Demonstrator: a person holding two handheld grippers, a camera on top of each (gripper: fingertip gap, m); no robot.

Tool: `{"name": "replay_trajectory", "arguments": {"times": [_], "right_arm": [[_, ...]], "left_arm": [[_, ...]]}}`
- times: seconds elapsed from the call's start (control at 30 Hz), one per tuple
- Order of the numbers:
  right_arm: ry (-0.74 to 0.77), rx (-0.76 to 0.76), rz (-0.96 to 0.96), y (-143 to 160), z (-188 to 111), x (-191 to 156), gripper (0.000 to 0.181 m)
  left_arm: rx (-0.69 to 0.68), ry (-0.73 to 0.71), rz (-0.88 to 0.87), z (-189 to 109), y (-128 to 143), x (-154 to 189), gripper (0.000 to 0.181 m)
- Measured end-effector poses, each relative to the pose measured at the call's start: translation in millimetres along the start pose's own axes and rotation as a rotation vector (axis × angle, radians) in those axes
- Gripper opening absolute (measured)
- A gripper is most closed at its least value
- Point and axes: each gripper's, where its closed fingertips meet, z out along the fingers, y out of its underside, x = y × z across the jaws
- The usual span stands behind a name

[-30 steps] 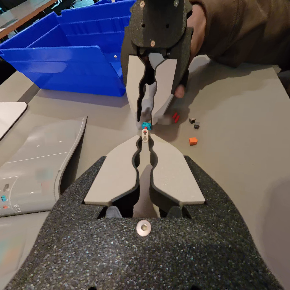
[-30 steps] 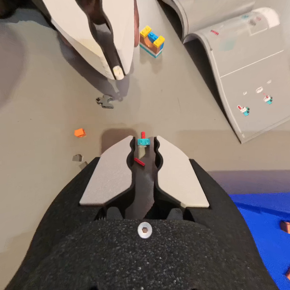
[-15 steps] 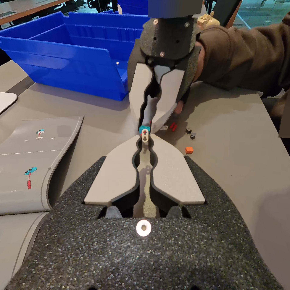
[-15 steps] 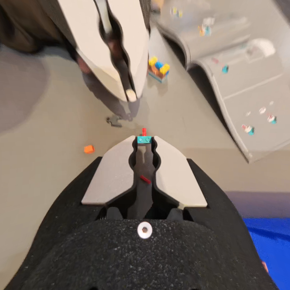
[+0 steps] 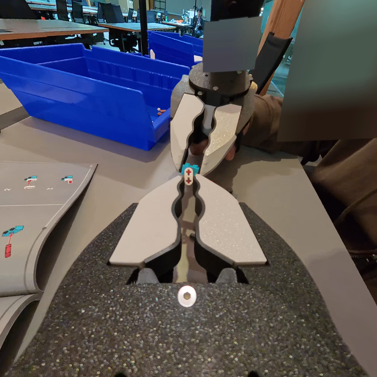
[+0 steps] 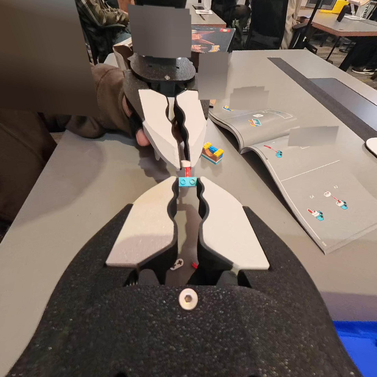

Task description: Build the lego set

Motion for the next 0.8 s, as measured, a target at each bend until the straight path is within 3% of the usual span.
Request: {"name": "replay_trajectory", "arguments": {"times": [0.57, 0.8], "right_arm": [[-0.008, 0.098, 0.011, -12.1, -1.5, -2.7, 0.016], [-0.048, 0.123, 0.056, -14.1, -2.3, -5.0, 0.016]], "left_arm": [[0.101, 0.105, -0.170, -2.4, -10.4, 4.4, 0.007], [0.091, 0.100, -0.137, -2.8, -11.5, 6.3, 0.007]]}}
